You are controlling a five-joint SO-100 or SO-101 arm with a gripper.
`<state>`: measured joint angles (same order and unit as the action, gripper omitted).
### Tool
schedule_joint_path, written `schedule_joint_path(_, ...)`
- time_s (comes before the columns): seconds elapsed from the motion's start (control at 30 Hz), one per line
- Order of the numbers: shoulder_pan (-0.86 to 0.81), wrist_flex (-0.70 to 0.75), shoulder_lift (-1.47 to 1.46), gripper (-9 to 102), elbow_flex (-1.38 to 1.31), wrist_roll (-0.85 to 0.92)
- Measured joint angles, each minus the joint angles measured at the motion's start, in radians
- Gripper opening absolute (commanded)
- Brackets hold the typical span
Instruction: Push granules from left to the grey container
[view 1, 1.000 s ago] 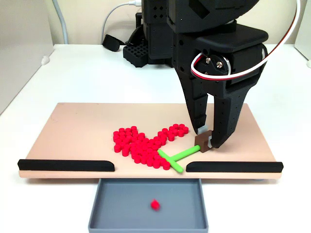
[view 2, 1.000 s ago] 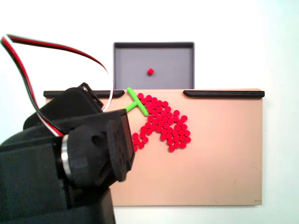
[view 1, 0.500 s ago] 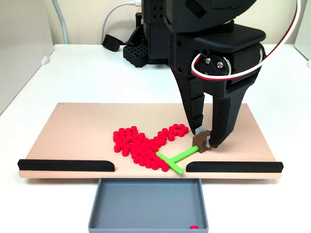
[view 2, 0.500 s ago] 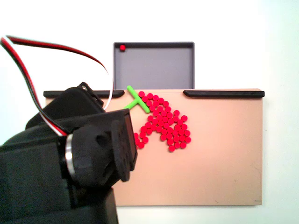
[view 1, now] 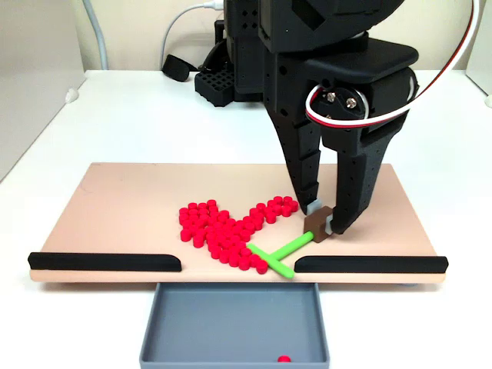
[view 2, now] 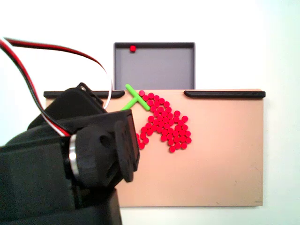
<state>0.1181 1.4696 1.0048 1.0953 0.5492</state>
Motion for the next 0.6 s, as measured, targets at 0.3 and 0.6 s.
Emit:
schedule_joint_path(0.3,-0.003,0.000,0.000,0,-0.002,0.029)
schedule_joint_path(0.6,-0.009,0.000,0.000,0,-0.002,0.084)
